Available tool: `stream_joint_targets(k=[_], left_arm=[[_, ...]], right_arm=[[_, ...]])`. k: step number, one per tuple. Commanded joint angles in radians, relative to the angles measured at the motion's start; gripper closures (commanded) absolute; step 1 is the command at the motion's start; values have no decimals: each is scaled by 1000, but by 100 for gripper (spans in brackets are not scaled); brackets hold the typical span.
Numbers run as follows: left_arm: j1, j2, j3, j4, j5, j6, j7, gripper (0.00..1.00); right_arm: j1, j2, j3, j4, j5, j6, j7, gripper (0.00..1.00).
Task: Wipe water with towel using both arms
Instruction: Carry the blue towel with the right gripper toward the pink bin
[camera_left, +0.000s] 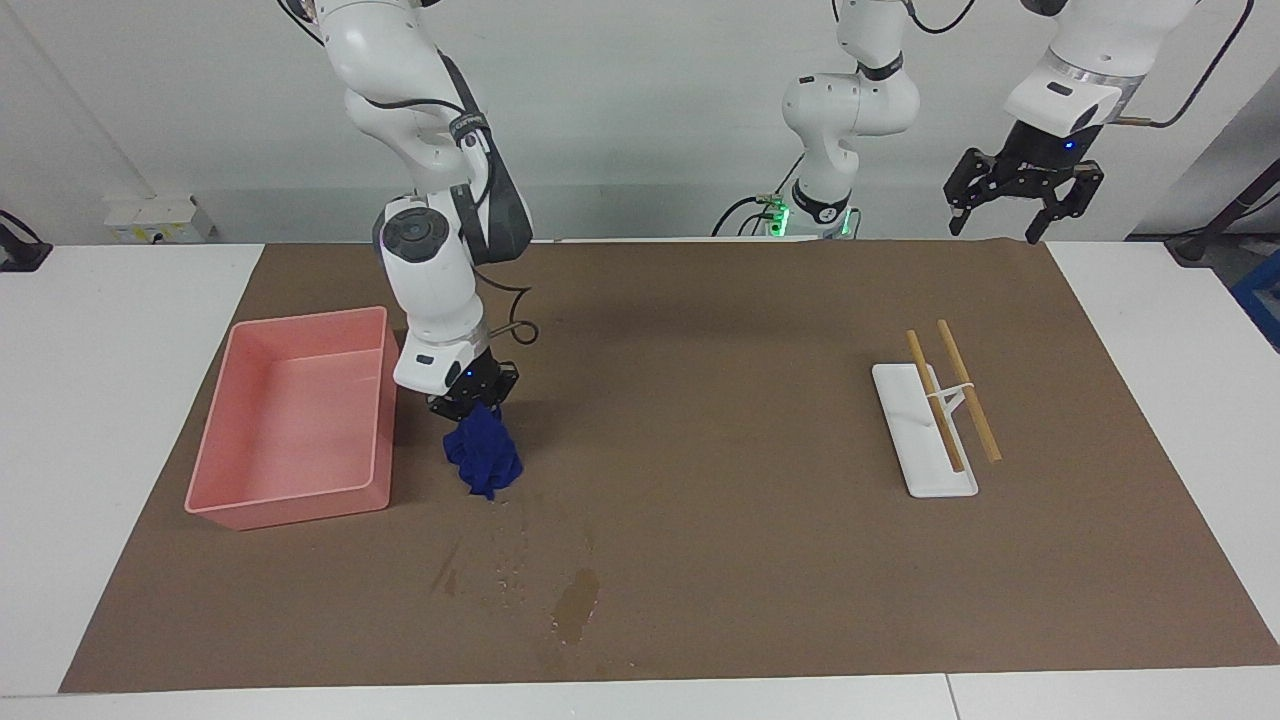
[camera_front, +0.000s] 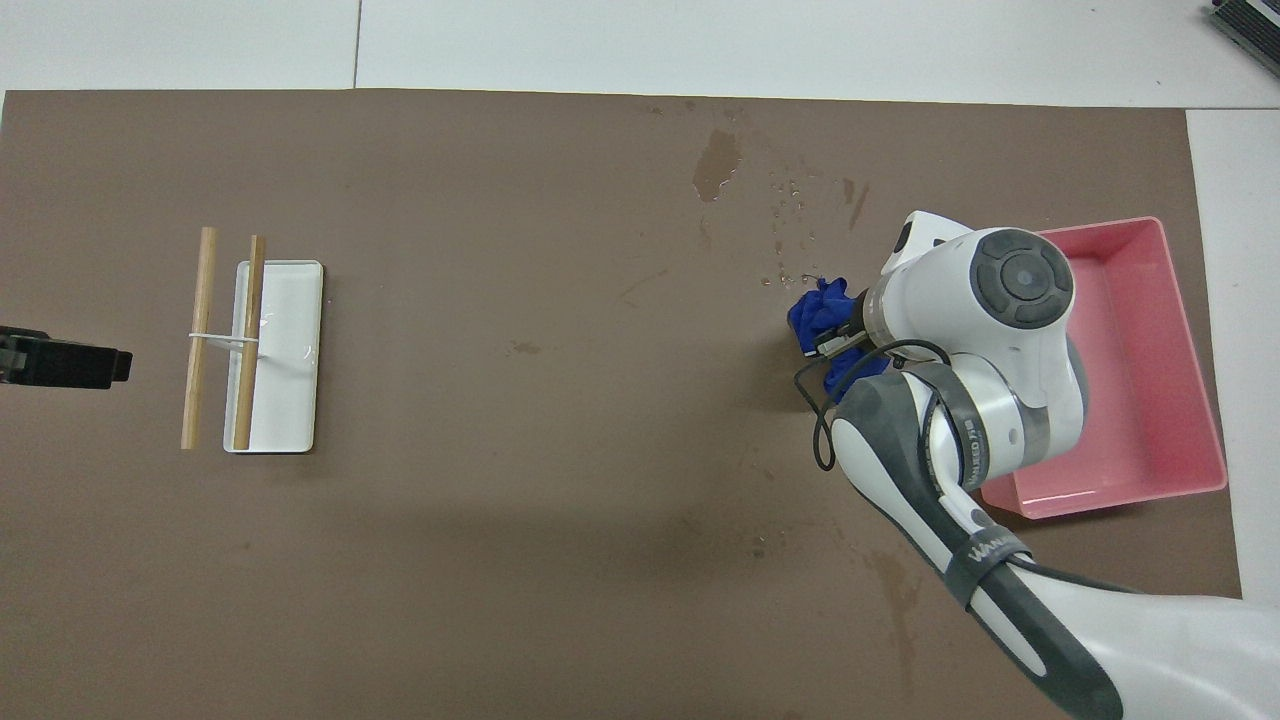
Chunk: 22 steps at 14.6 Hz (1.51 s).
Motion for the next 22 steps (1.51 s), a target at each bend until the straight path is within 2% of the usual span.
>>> stream_joint_targets(k=[1, 3, 5, 7, 9, 11, 14, 16, 17, 22], left_arm=[[-27, 41, 24, 57, 25, -18, 16, 0], [-26, 70, 24, 80, 23, -27, 16, 0], [-29, 131, 24, 144, 23, -44, 18, 0], [-29, 185, 24, 203, 25, -64, 18, 0], [-27, 215, 24, 227, 23, -67, 16, 0], [-24, 202, 17, 228, 17, -123, 13, 0], [-32, 154, 17, 154, 22, -127, 8, 0], [-32, 96, 17, 76, 25, -102, 5, 0], [-32, 93, 17, 70, 25, -98, 7, 0], [-33, 93, 17, 70, 26, -92, 4, 0]], right_arm=[[-17, 63, 7, -23, 15, 112, 8, 100], [-17, 134, 7, -12, 15, 201, 11, 100], [-19, 197, 7, 1, 12, 300, 9, 100], [-16, 238, 7, 37, 11, 327, 12, 100], [-17, 251, 7, 26, 11, 333, 12, 100], [-44, 237, 7, -14, 11, 273, 11, 100], [-77, 203, 8, -34, 15, 100, 8, 100], [-83, 185, 10, -49, 19, 11, 16, 100], [-86, 171, 10, -64, 42, -20, 17, 100], [-86, 59, 8, -199, 74, -27, 20, 100]])
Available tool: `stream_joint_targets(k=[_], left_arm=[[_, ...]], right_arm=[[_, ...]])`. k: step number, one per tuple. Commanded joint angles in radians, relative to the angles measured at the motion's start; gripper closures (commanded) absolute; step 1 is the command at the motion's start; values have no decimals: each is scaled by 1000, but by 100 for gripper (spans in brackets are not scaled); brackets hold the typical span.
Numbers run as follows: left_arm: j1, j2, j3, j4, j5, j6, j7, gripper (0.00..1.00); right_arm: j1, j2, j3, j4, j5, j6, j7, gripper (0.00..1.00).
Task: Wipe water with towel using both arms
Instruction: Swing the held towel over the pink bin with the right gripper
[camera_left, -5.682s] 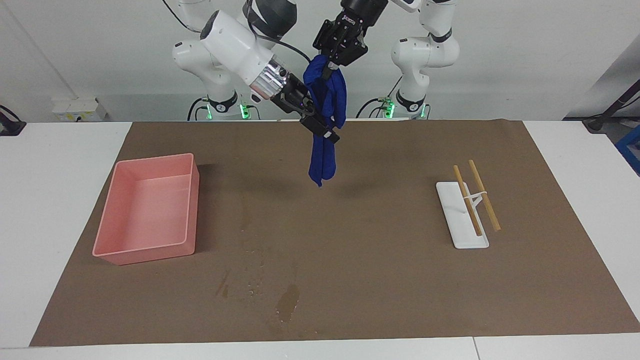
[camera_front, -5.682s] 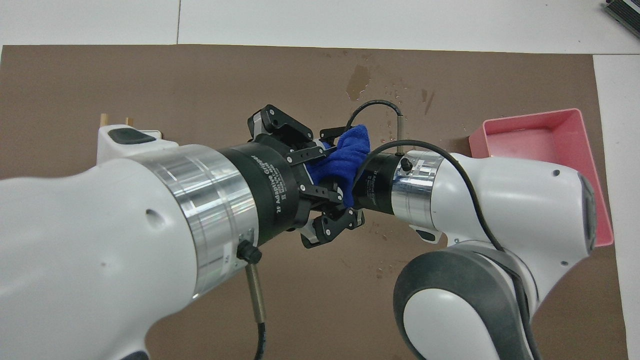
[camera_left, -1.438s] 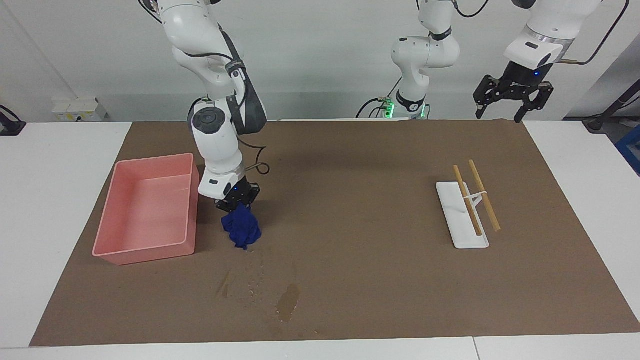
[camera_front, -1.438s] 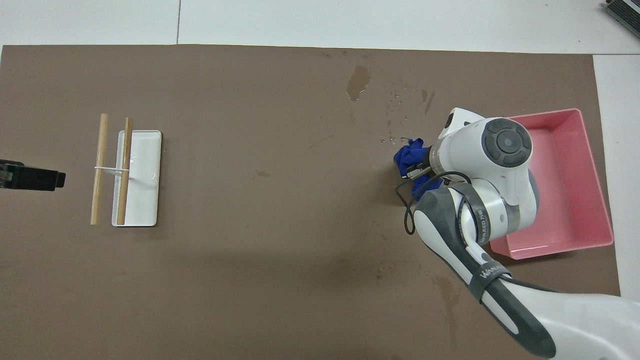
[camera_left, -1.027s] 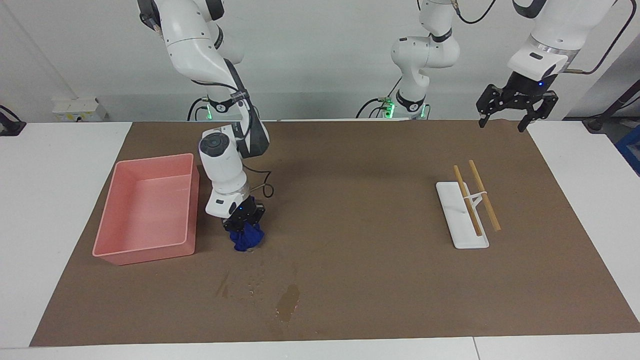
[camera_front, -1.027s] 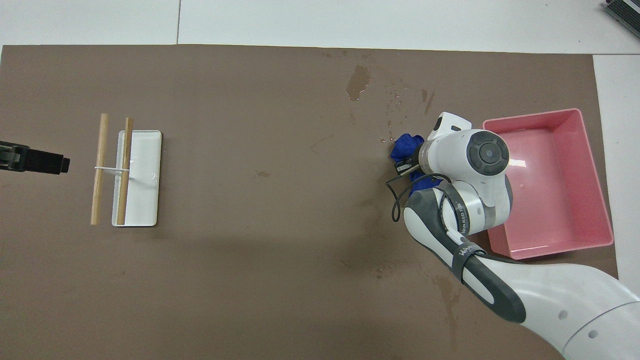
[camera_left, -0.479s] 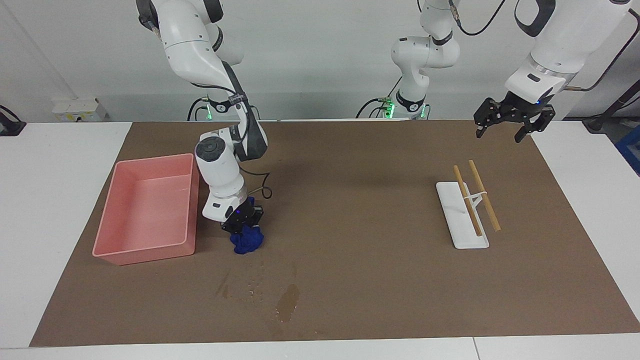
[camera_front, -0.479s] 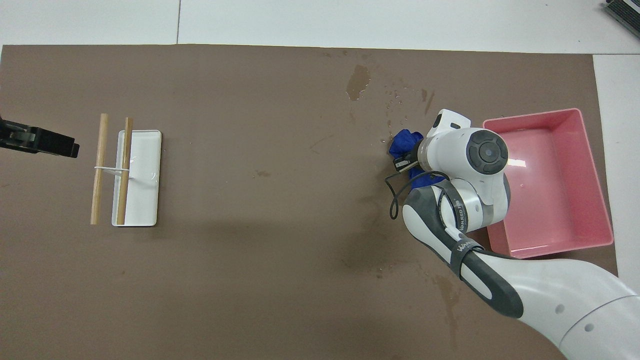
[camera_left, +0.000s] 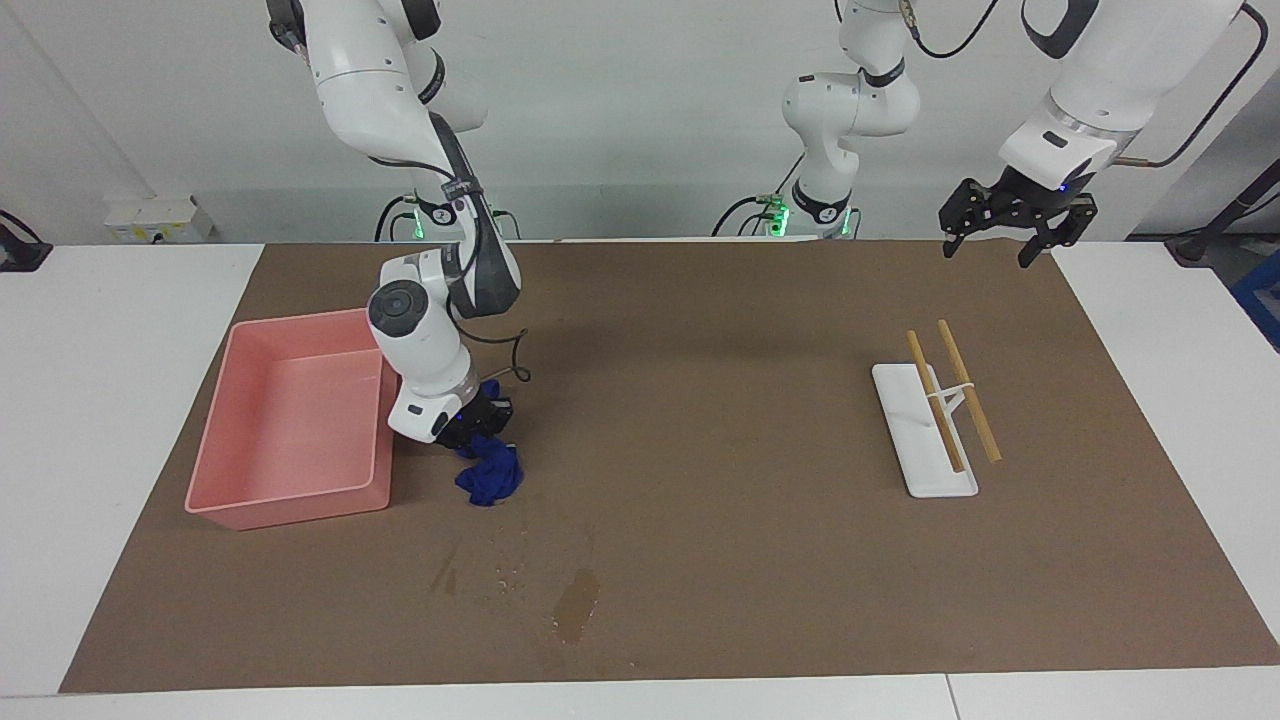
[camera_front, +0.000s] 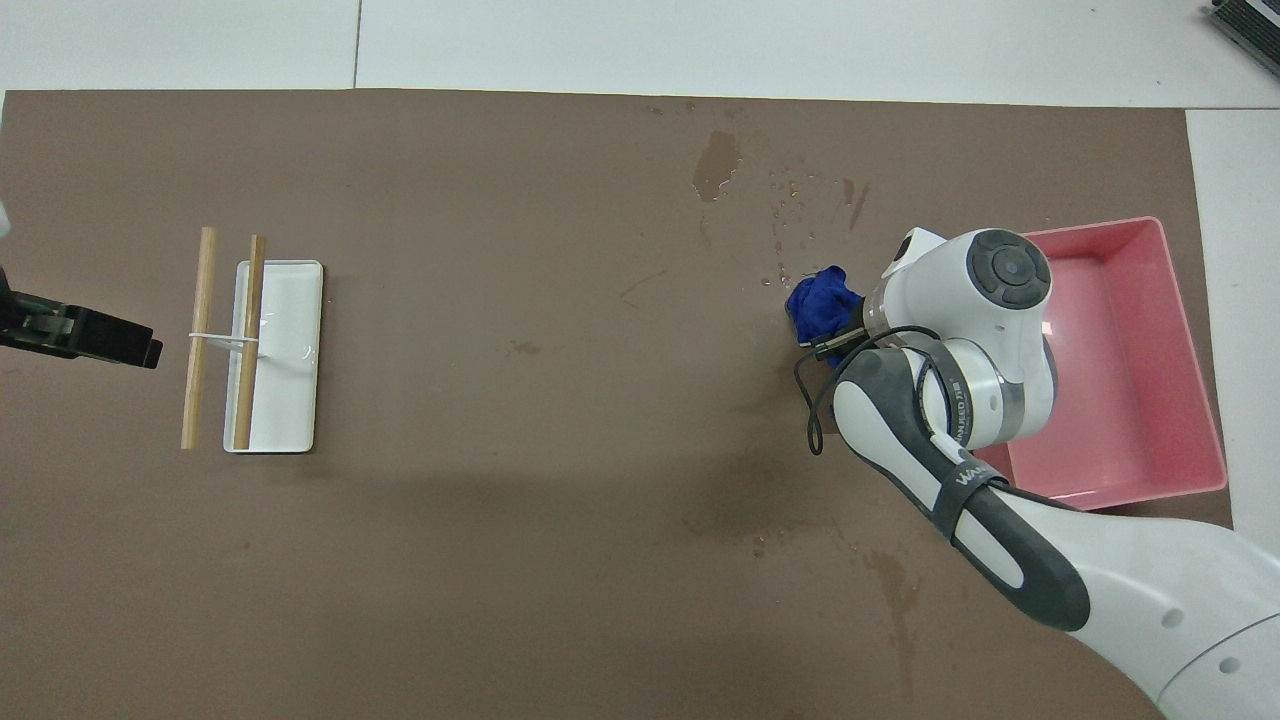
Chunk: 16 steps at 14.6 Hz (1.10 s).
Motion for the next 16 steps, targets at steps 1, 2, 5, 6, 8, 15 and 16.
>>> stream_joint_targets(k=[1, 2, 5, 6, 8, 15, 16], left_arm=[[-20, -24, 13, -31, 35, 19, -2, 0], [-19, -24, 9, -32, 36, 19, 0, 0], [-19, -24, 9, -32, 36, 12, -2, 0], [-19, -24, 9, -31, 36, 12, -3, 0], [-17, -24, 9, -32, 36, 13, -2, 0], [-16, -24, 9, -32, 36, 13, -3, 0], [-16, -24, 9, -32, 36, 13, -2, 0]], right_arm=[[-20, -80, -5, -200, -10, -58, 20, 100], [-20, -110, -3, -221, -9, -72, 34, 100], [-19, -178, -5, -228, 60, -176, 36, 100], [-19, -204, -5, -229, 77, -216, 40, 100], [-13, -258, -5, -234, 109, -277, 43, 100], [29, -269, -5, -225, 117, -166, 71, 100], [38, -254, -5, -214, 116, -146, 82, 100]])
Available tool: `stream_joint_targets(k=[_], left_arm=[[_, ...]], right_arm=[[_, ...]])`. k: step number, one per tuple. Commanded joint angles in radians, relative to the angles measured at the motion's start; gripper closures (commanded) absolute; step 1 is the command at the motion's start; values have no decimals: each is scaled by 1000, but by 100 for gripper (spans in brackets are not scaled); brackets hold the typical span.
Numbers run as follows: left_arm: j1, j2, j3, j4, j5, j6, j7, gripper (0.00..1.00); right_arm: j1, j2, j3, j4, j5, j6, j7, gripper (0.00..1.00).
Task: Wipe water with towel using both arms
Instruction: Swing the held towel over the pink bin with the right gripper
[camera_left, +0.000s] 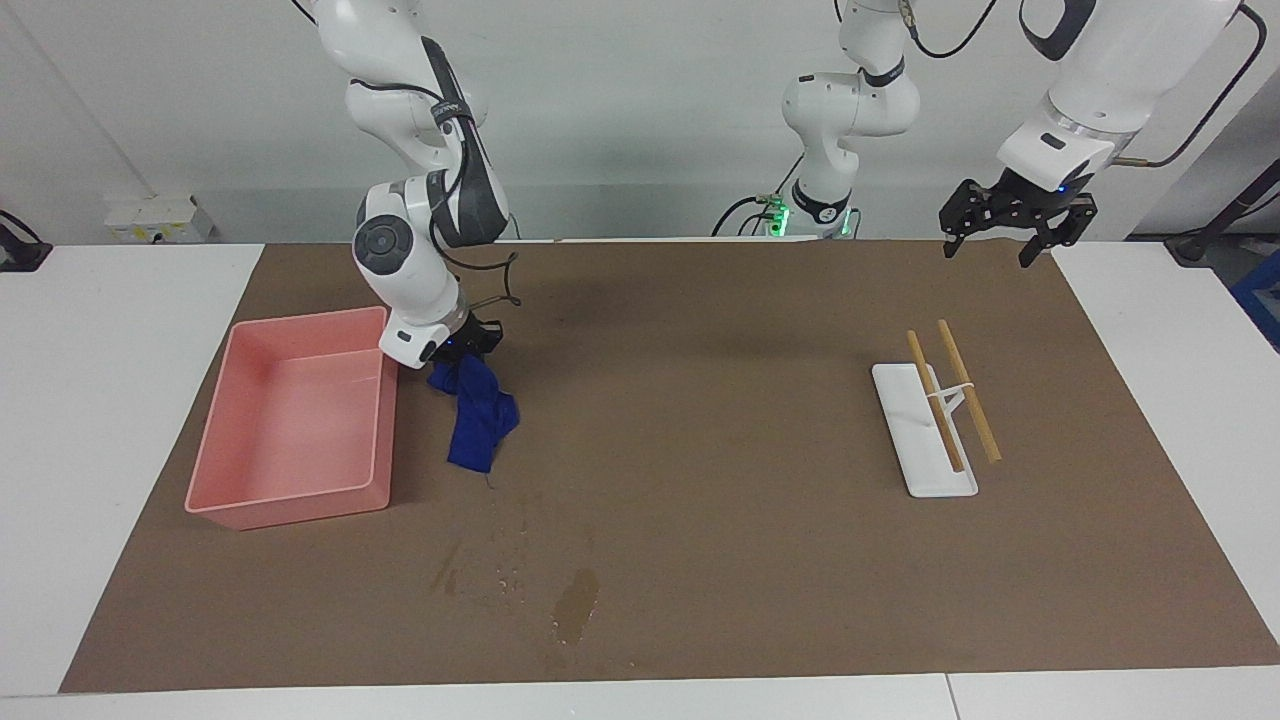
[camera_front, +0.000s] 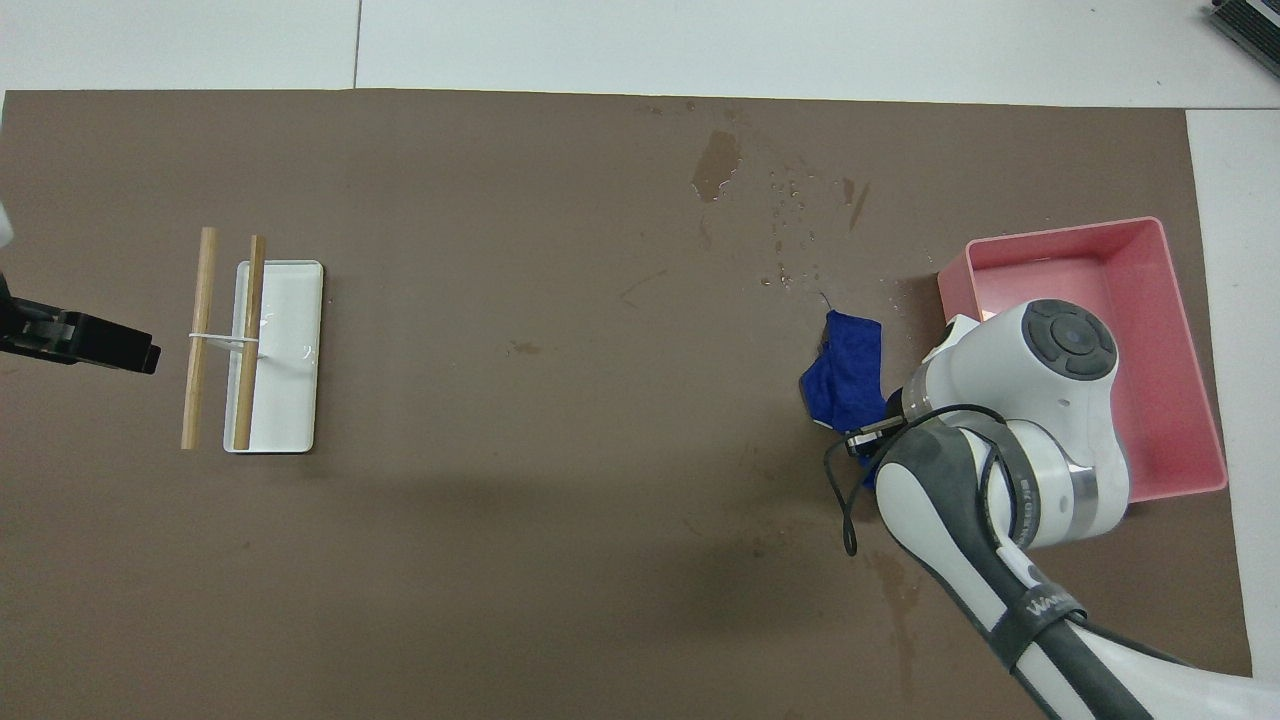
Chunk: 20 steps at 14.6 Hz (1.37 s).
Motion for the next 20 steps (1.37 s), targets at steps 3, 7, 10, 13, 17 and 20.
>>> stream_joint_targets(k=[3, 7, 10, 13, 17, 20], left_arm=[[-15, -24, 9, -28, 23, 13, -2, 0], [-15, -24, 9, -28, 23, 11, -3, 0], [-15, -24, 9, -28, 23, 13, -2, 0], [-15, -24, 9, -28, 23, 11, -2, 0], [-15, -24, 9, -28, 23, 13, -3, 0], [-15, -24, 9, -28, 23, 13, -3, 0]], right_arm=[[21, 69, 5, 20, 17, 160, 33, 100], [12, 138, 4, 149, -9, 168, 32, 100], [17, 182, 4, 265, -66, 136, 32, 100], [3, 239, 2, 444, -85, -30, 30, 100], [3, 342, 4, 759, -112, -363, 30, 100], [0, 336, 2, 834, -111, -480, 30, 100]])
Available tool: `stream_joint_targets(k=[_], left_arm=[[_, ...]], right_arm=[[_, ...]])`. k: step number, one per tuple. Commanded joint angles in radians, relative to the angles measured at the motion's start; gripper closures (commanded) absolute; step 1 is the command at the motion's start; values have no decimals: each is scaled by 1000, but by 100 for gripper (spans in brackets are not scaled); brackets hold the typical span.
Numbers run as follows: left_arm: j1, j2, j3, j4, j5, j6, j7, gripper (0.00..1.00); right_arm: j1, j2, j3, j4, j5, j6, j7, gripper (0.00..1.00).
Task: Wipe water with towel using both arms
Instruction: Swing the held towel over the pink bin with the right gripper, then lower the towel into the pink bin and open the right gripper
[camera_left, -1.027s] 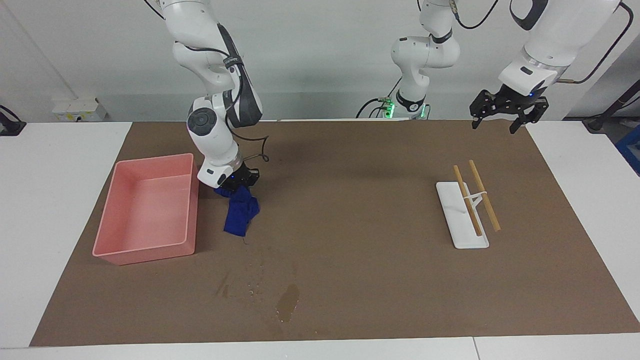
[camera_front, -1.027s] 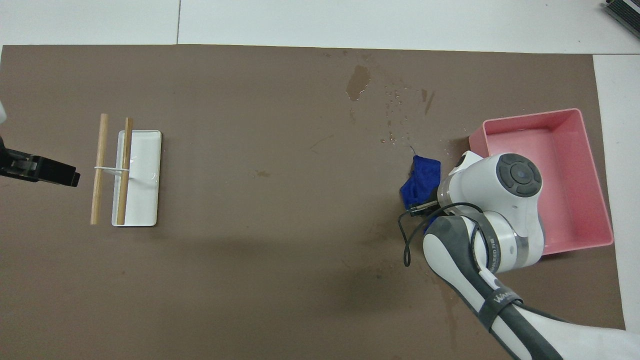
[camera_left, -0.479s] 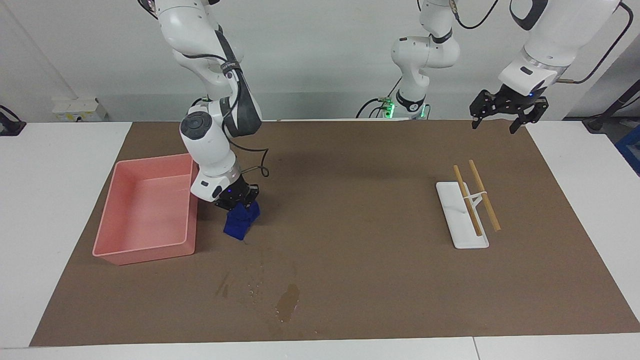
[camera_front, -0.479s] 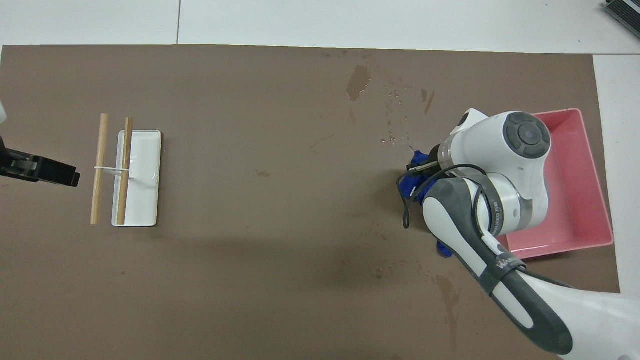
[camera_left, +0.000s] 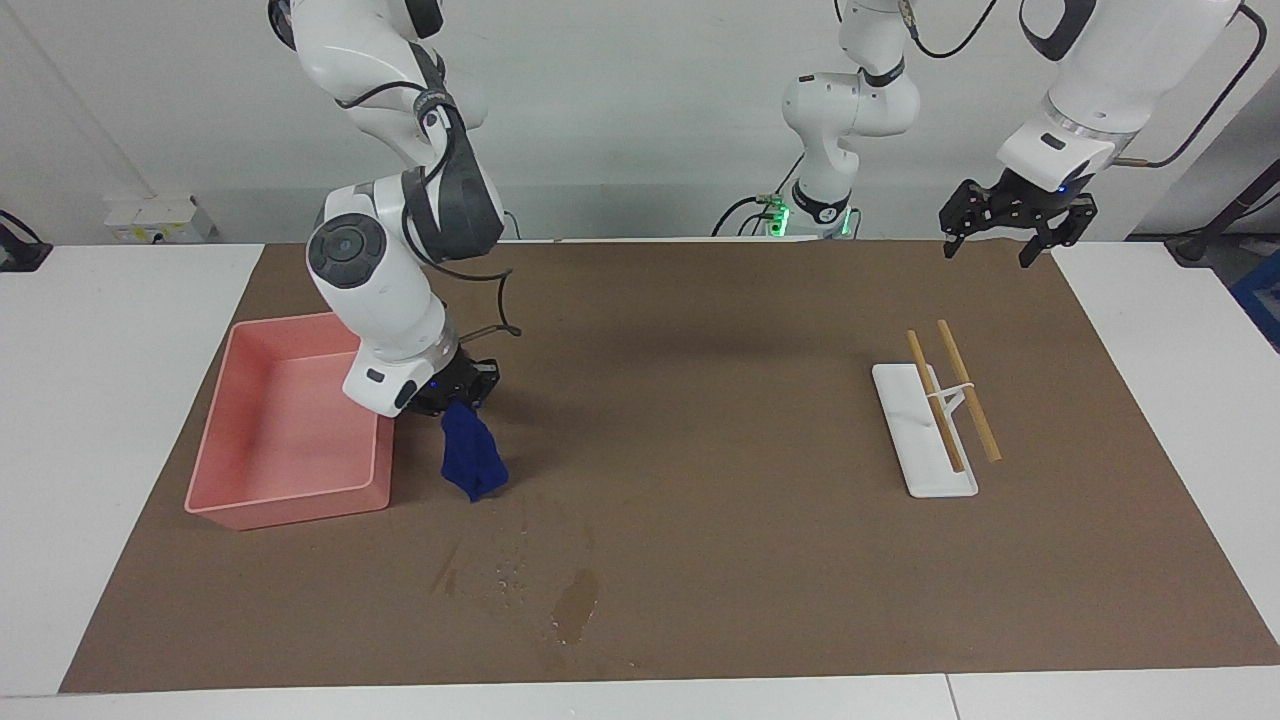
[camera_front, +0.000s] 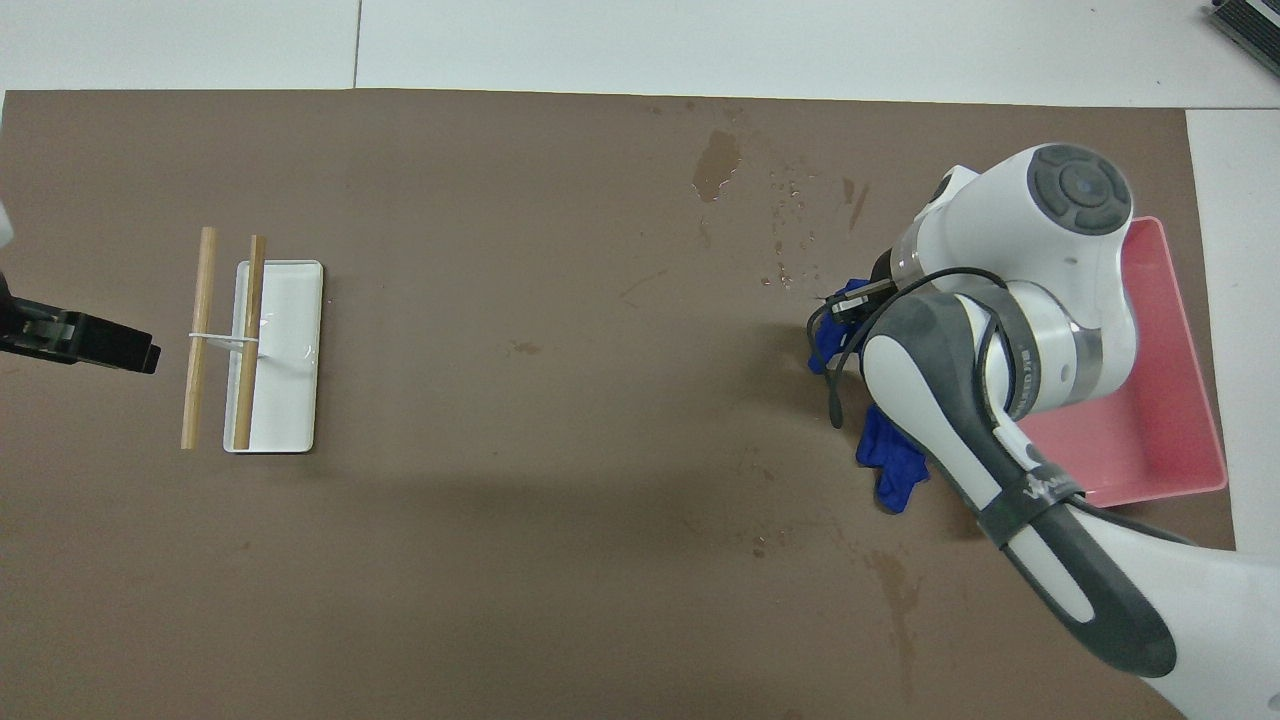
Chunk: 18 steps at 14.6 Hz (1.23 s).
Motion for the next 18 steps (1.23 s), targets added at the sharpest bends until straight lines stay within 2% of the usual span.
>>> stream_joint_targets(k=[1, 3, 8, 12, 14, 16, 18], left_arm=[[-15, -24, 9, -28, 23, 13, -3, 0], [-15, -24, 9, -28, 23, 11, -2, 0], [-15, -26, 9, -28, 23, 13, -2, 0], [-15, -24, 9, -28, 23, 13, -3, 0], [-15, -24, 9, -28, 23, 13, -2, 0], [-15, -24, 9, -28, 23, 13, -3, 0], [-15, -24, 9, -28, 23, 13, -2, 0]], right_arm=[[-8, 31, 7, 134, -16, -136, 5, 100], [-26, 20, 6, 184, -15, -231, 3, 100], [-91, -110, 7, 192, -18, -403, -96, 100], [-147, -176, 3, 273, -53, -559, -199, 100], [-206, -231, 1, 274, -98, -590, -312, 100], [-267, -253, 0, 274, -124, -595, -427, 100], [-318, -264, 3, 264, -150, -543, -528, 100]])
